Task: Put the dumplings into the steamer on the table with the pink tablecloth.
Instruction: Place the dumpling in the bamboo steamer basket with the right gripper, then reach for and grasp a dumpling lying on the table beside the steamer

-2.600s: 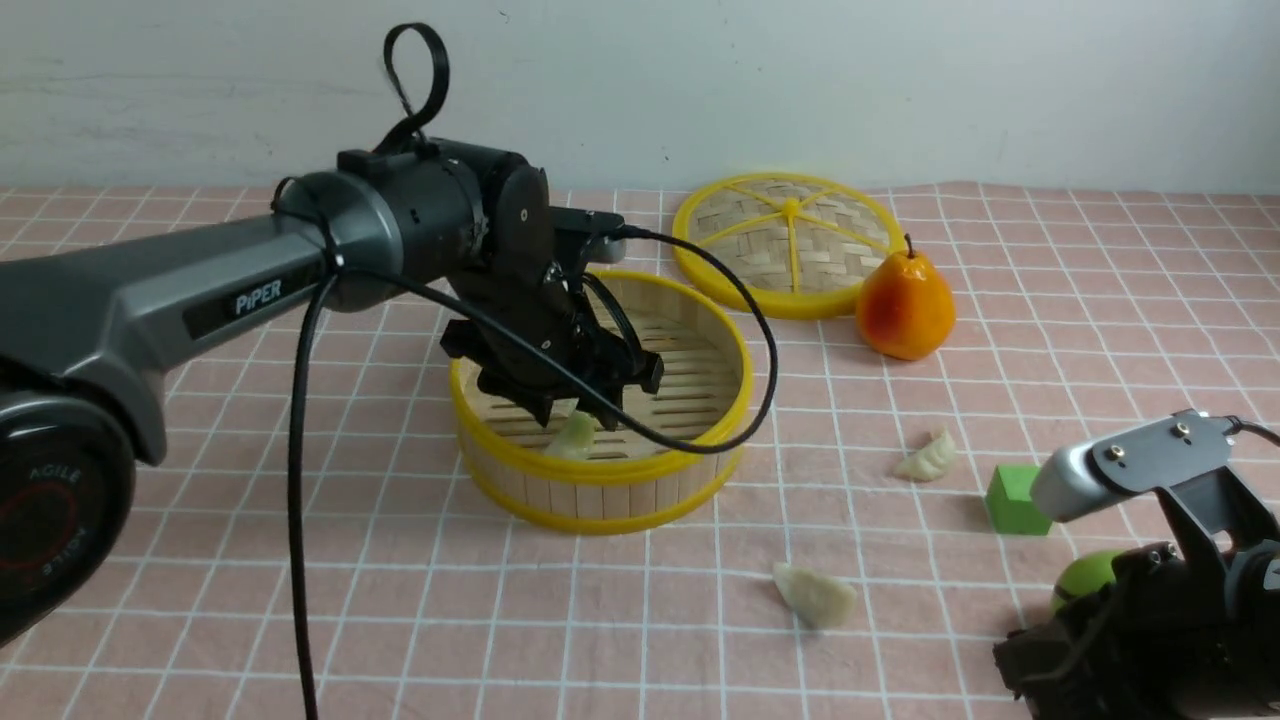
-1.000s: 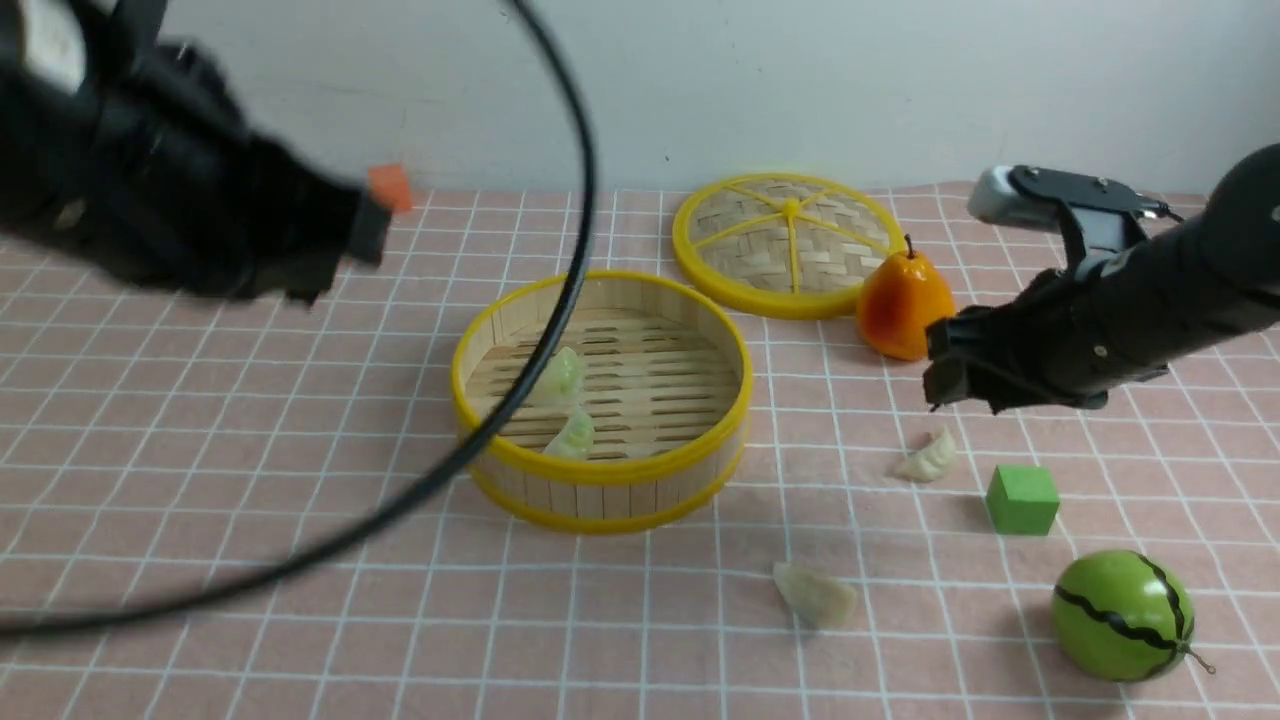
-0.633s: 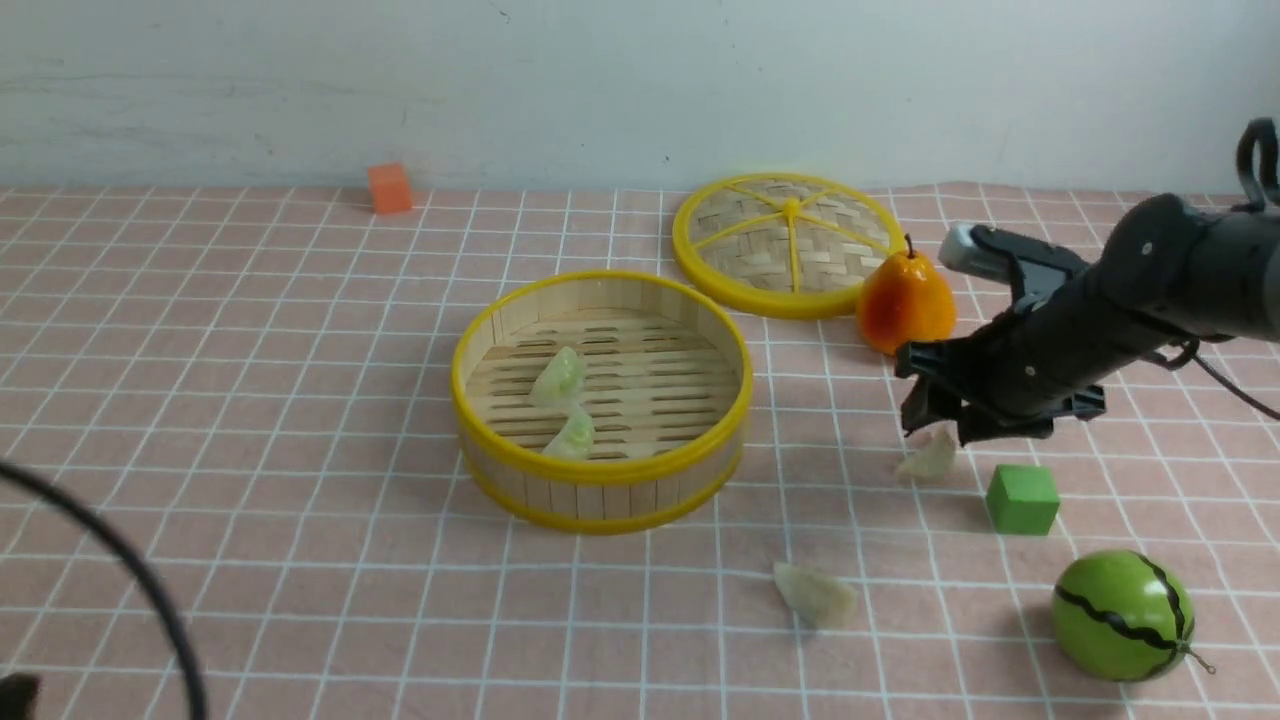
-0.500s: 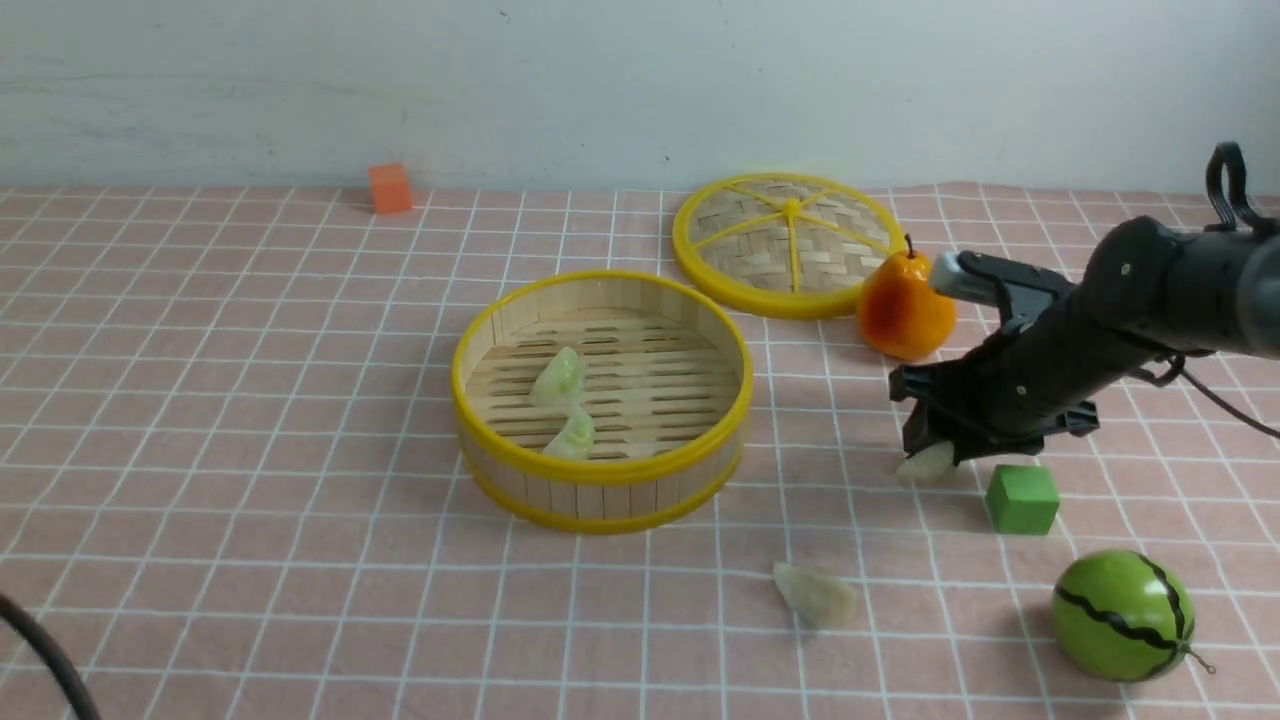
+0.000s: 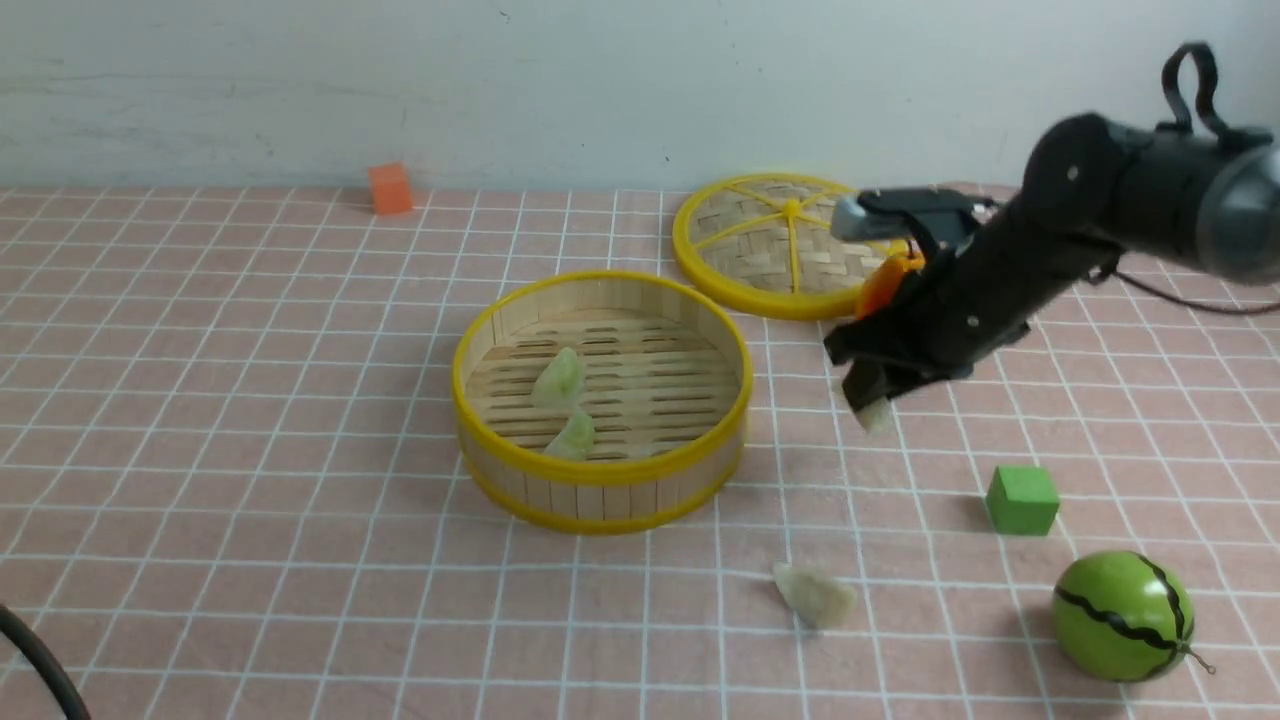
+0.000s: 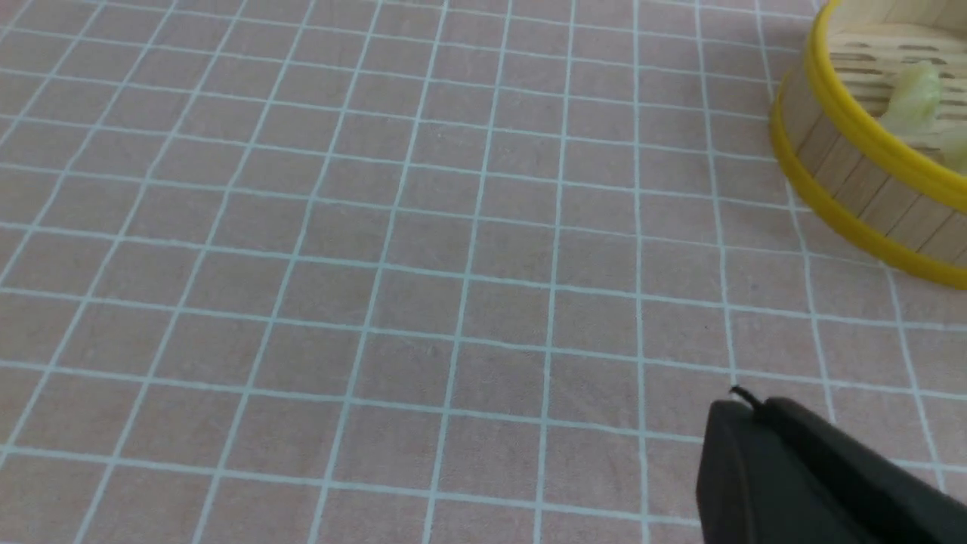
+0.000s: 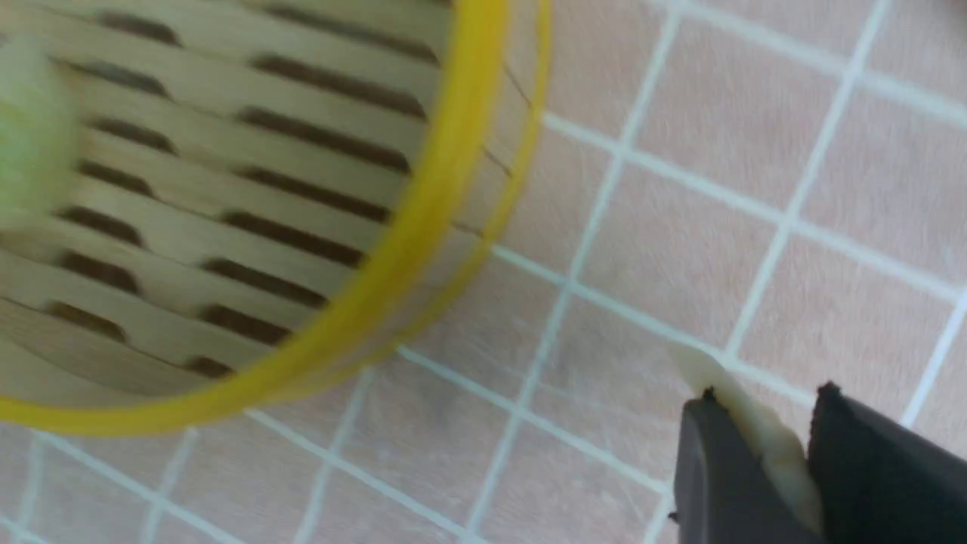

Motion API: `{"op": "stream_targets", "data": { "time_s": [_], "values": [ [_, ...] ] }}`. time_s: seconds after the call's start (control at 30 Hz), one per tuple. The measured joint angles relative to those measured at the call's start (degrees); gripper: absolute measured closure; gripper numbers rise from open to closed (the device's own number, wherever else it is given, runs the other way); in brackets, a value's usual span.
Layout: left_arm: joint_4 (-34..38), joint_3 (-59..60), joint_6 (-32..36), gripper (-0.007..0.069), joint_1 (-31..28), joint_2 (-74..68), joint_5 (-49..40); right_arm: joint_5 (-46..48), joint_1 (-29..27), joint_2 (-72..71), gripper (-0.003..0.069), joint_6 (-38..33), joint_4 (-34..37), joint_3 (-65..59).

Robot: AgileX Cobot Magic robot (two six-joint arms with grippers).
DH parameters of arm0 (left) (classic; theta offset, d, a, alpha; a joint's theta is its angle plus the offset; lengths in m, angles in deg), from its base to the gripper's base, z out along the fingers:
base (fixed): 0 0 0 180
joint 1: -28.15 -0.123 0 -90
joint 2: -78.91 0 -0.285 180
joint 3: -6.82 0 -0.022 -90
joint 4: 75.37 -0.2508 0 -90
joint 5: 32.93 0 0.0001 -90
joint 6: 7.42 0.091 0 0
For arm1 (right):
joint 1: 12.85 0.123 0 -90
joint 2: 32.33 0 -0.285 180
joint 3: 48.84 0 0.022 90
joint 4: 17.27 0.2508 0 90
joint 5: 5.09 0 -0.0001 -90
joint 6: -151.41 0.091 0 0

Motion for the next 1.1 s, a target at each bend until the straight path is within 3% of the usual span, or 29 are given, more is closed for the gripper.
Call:
{"op": "stream_targets", "data": {
  "time_s": [0.1, 0.3, 0.47, 0.53, 0.63, 0.77, 0.83, 0.93, 1.1],
  "values": [
    [0.0, 0.08, 0.0, 0.0638, 0.0, 0.0, 1.32, 0.32, 2.74, -0.14, 0.0501, 0.0, -0.06, 5.22],
    [0.0, 0.08, 0.0, 0.0638, 0.0, 0.0, 2.55, -12.87, 12.12, 6.87, 0.0501, -4.13, -0.12, 12.36],
    [0.0, 0.08, 0.0, 0.0638, 0.0, 0.0, 2.57, -22.77, 13.39, 16.06, 0.0499, -4.59, -1.11, 12.36],
    [0.0, 0.08, 0.0, 0.0638, 0.0, 0.0, 2.52, -25.1, 13.33, 17.4, 0.0479, -4.59, -0.92, 12.31],
    [-0.05, 0.08, 0.0, 0.0638, 0.0, 0.0, 2.33, -26.31, 13.33, 18.1, 0.0354, -4.59, -0.5, 12.31],
    [-0.05, 0.25, 0.05, 0.0638, 0.0, 0.0, 2.15, -19.07, 13.22, 15.0, 0.0128, -4.29, -1.22, 12.31],
    [-0.01, 0.25, 0.05, 0.0638, 0.0, 0.0, 2.03, -12.9, 13.22, 11.24, 0.0061, -4.11, -2.98, 12.79],
    [0.13, 0.25, 0.05, 0.0638, 0.0, 0.06, 2.03, -3.75, 13.03, 5.04, 0.0046, -2.29, -6.44, 13.55],
    [0.13, 0.25, 0.05, 0.0638, 0.0, 0.06, 2.83, 16.62, 12.74, -4.19, 0.0137, 7.03, -14.98, 12.07]
  ]
}}
